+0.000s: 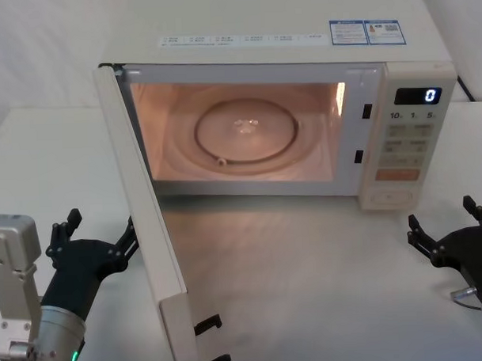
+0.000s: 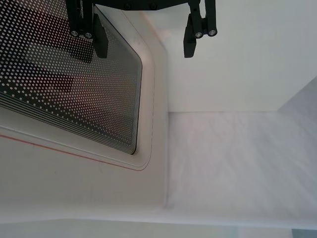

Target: Press the button to open the microwave door with one hand; close the microwave door with the other hand.

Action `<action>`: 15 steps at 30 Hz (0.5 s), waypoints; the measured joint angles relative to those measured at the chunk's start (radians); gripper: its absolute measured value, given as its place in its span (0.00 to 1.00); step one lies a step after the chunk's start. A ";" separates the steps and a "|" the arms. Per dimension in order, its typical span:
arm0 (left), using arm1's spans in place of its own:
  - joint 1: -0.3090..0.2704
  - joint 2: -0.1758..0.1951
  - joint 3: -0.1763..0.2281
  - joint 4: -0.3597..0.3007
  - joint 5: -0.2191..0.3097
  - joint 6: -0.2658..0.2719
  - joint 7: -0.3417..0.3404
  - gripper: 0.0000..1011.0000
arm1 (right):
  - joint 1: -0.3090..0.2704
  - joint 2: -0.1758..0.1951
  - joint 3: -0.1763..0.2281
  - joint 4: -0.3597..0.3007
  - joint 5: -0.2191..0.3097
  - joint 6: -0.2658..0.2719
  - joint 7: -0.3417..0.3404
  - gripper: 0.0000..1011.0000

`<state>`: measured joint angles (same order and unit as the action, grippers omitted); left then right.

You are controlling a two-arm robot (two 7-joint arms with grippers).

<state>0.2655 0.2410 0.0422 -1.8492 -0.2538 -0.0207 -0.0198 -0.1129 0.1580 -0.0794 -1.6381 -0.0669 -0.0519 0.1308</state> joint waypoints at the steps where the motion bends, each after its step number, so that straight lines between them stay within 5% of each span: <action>1: 0.000 0.000 0.000 0.000 0.000 0.000 0.000 0.99 | 0.000 0.000 0.000 0.000 0.000 0.000 0.000 0.99; 15: 0.000 0.000 0.000 0.000 0.000 0.000 0.000 0.99 | 0.000 0.000 0.000 0.000 0.000 0.000 0.000 0.99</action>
<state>0.2655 0.2410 0.0421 -1.8492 -0.2538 -0.0207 -0.0199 -0.1128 0.1580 -0.0794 -1.6382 -0.0669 -0.0519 0.1308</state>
